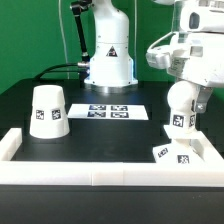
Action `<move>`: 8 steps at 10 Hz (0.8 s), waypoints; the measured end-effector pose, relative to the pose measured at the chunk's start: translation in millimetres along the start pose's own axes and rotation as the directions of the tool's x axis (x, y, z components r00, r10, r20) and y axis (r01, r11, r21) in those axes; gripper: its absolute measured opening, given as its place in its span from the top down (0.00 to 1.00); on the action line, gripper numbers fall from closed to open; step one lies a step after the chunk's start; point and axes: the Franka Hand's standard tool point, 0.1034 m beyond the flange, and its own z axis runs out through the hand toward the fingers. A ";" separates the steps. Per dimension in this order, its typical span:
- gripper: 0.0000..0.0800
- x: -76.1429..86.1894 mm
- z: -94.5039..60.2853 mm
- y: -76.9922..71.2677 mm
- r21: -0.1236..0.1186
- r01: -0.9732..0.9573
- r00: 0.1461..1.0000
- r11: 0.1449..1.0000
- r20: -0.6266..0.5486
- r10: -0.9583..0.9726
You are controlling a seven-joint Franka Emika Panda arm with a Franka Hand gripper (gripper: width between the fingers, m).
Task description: Assemble lamp
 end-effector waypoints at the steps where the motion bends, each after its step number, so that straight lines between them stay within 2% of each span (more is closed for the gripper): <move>1: 0.28 -0.6 0.0 0.1 0.000 -0.013 1.000 1.000 0.000 0.013; 6: 0.28 -2.9 0.2 0.2 0.001 -0.058 0.998 0.998 0.000 0.058; 8: 0.28 -7.8 0.5 0.6 0.003 -0.225 0.974 0.974 -0.003 0.225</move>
Offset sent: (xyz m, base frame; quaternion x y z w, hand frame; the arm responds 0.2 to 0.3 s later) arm 0.0000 0.0000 0.0000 0.0000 0.0000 0.0000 1.0000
